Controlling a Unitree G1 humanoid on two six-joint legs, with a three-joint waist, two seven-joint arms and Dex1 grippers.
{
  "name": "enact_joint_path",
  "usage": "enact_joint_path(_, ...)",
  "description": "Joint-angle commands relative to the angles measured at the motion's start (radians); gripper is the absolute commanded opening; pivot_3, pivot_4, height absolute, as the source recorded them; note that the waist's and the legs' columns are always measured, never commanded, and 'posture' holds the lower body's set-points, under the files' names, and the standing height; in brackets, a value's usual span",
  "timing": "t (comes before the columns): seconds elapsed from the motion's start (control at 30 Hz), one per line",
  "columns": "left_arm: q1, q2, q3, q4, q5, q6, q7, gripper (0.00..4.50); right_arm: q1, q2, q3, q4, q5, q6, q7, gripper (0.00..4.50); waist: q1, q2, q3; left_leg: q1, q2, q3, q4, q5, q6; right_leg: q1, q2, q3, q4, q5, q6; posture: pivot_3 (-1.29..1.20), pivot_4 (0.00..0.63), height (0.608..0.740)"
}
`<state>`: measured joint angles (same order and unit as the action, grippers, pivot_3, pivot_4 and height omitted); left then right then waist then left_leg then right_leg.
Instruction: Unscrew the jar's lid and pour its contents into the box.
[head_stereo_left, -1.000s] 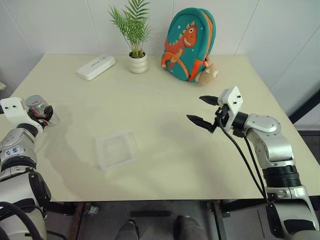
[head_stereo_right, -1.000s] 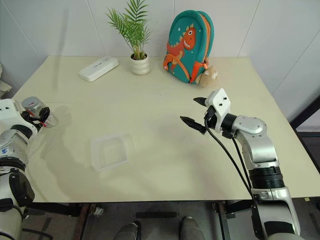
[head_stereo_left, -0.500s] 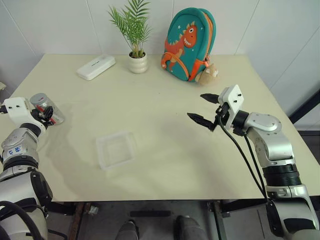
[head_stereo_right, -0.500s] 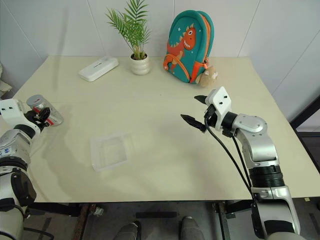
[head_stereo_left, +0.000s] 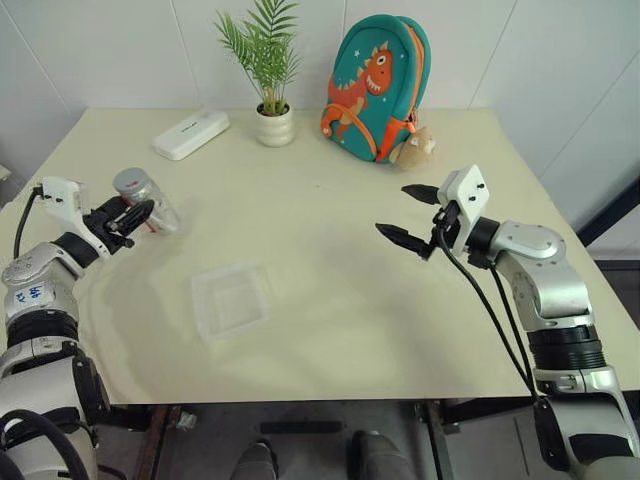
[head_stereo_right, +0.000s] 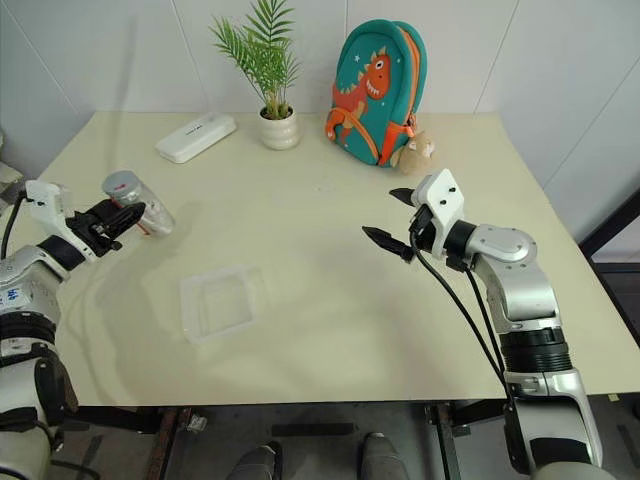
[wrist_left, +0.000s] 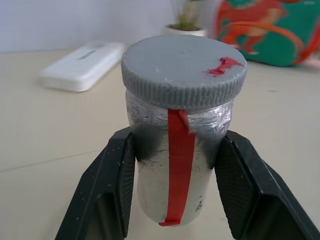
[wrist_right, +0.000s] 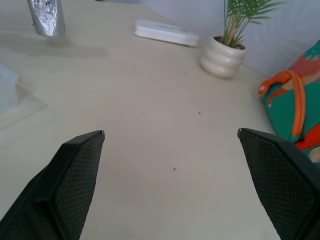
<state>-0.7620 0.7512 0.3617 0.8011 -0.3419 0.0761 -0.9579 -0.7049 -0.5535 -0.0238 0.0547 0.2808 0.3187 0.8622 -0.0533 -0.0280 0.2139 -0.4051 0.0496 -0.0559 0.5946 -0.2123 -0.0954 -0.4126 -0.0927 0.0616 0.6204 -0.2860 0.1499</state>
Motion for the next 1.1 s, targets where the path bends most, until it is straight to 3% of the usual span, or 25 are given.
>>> enact_joint_path(0.03, 0.054, -0.001, -0.021, -0.258, -0.082, 0.129, -0.058, 1.94, -0.026, 0.016, 0.0, -0.122, 0.038, 0.056, -0.028, 4.5, 0.0, 0.0, 0.0, 0.0, 0.0, 0.0, 0.0, 0.0, 0.0, 0.0, 0.0, 0.0, 0.0, 0.0, 0.0, 0.0, 0.15, 0.74)
enact_joint_path(0.4, 0.128, -0.026, -0.071, -0.639, -0.192, 0.338, -0.08, 1.94, -0.025, 0.087, 0.015, -0.327, 0.068, 0.214, -0.157, 4.5, 0.0, 0.0, 0.0, 0.0, 0.0, -0.001, 0.002, 0.0, 0.0, 0.0, 0.0, 0.0, 0.001, 0.0, -0.001, 0.0, 0.15, 0.74)
enact_joint_path(0.57, 0.236, -0.029, -0.078, -0.868, -0.273, 0.41, -0.094, 1.94, -0.011, 0.111, 0.018, -0.444, 0.105, 0.3, -0.219, 4.5, -0.002, 0.0, 0.0, 0.0, 0.0, -0.001, 0.001, 0.0, 0.001, -0.001, 0.0, 0.0, 0.001, -0.002, -0.002, 0.0, 0.15, 0.74)
enact_joint_path(0.83, 0.361, -0.029, -0.124, -1.013, -0.269, 0.386, -0.114, 1.94, -0.052, 0.207, 0.051, -0.554, 0.169, 0.444, -0.333, 4.5, -0.001, 0.0, 0.0, 0.001, 0.0, -0.001, 0.001, 0.0, 0.001, -0.001, 0.0, 0.0, 0.001, -0.002, -0.003, 0.0, 0.15, 0.74)
enact_joint_path(1.1, 0.359, -0.027, -0.136, -1.028, -0.258, 0.321, -0.11, 1.94, -0.103, 0.334, 0.071, -0.67, 0.263, 0.634, -0.484, 4.5, 0.0, 0.0, 0.0, 0.0, 0.0, -0.002, 0.0, 0.0, 0.001, -0.001, 0.0, 0.0, 0.0, -0.002, -0.004, 0.0, 0.15, 0.74)
